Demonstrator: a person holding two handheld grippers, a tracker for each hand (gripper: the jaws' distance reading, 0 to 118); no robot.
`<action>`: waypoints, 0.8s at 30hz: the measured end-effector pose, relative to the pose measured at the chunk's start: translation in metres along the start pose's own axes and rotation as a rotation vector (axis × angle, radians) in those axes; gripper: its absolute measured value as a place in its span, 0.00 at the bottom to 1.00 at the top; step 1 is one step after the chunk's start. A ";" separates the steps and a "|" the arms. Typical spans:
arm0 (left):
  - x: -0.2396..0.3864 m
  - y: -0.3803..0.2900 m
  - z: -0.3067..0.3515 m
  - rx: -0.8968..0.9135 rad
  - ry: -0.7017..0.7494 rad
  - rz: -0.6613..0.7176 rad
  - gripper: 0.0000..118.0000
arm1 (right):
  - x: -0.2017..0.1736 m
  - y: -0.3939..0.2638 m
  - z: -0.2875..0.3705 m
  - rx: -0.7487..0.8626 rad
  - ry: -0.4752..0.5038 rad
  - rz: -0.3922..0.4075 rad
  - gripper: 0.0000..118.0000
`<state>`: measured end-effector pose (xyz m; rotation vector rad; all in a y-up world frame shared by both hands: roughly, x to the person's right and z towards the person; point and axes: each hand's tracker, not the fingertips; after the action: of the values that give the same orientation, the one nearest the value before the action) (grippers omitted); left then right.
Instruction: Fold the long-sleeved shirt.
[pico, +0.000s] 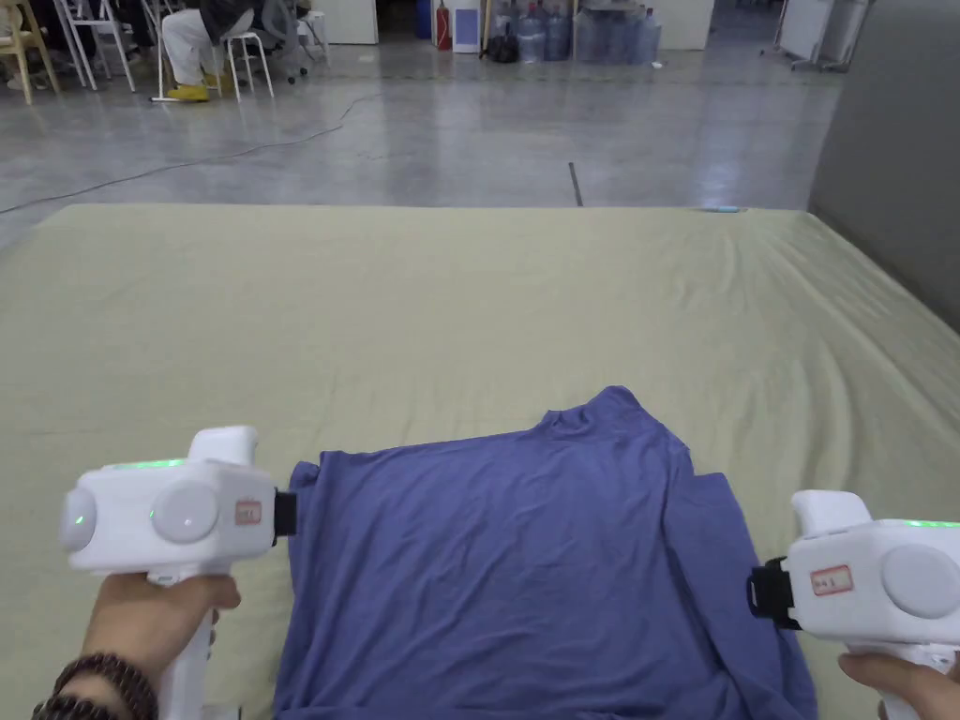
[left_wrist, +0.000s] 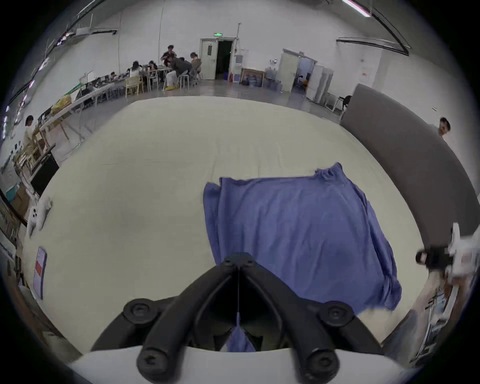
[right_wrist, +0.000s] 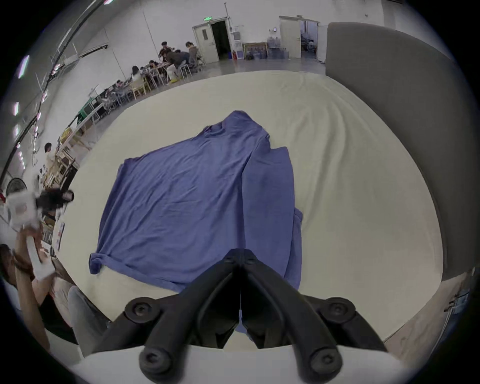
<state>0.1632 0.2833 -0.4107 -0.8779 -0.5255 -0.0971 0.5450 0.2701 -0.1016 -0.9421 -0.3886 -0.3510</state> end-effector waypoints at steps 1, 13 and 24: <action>-0.004 0.016 -0.018 -0.020 0.001 0.024 0.22 | 0.001 0.005 -0.007 -0.009 0.000 0.003 0.02; -0.016 0.095 -0.208 -0.309 0.167 0.049 0.89 | 0.002 0.021 -0.073 -0.115 0.015 0.001 0.02; 0.005 0.085 -0.191 -0.269 0.200 -0.096 0.03 | 0.004 0.044 -0.088 -0.153 -0.022 0.033 0.02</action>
<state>0.2687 0.1944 -0.5681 -1.0918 -0.3711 -0.3459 0.5836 0.2202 -0.1771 -1.1014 -0.3700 -0.3440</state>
